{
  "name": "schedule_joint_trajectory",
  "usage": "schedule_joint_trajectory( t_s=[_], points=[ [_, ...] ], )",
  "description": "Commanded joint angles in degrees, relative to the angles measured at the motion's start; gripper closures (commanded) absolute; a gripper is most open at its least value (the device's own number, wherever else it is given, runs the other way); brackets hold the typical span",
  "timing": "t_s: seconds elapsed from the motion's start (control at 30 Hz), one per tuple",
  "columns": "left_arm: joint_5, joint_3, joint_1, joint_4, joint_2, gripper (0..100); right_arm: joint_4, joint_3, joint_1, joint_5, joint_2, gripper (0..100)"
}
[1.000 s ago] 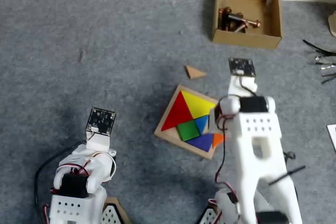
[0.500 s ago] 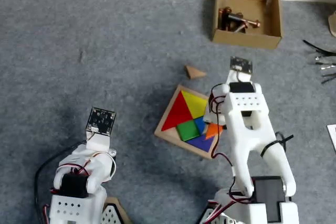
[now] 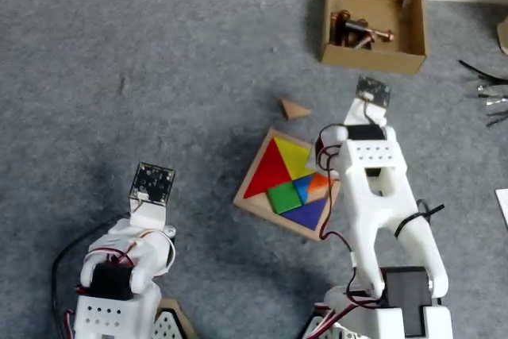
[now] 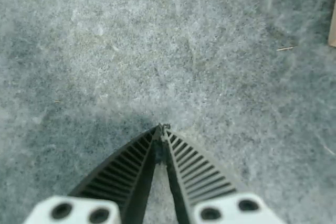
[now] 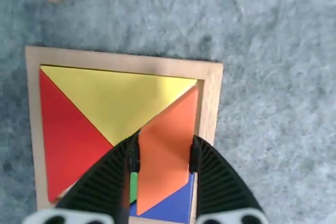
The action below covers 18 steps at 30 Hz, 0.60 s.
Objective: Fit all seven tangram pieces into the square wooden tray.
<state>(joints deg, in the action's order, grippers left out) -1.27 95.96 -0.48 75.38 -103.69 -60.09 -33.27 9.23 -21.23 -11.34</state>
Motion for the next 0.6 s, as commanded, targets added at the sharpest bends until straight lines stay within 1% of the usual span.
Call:
schedule_joint_trajectory(
  t_s=[0.0, 0.07, 0.5, 0.57],
  points=[
    [0.18, 1.19, -0.92, 0.26, -0.84, 99, 3.74, 0.04, 0.66, -0.44, -0.31, 99.2],
    [0.18, 1.19, -0.92, 0.26, -0.84, 99, 5.32, -1.54, 0.66, -0.18, -0.4, 99.2],
    [0.18, 1.19, -0.92, 0.26, -0.84, 99, 6.64, -3.12, 0.4, -0.18, -0.22, 99.0],
    [0.18, 1.19, -0.92, 0.26, -0.84, 99, 8.75, -4.62, 0.4, -0.18, -0.22, 99.0]
  ],
)
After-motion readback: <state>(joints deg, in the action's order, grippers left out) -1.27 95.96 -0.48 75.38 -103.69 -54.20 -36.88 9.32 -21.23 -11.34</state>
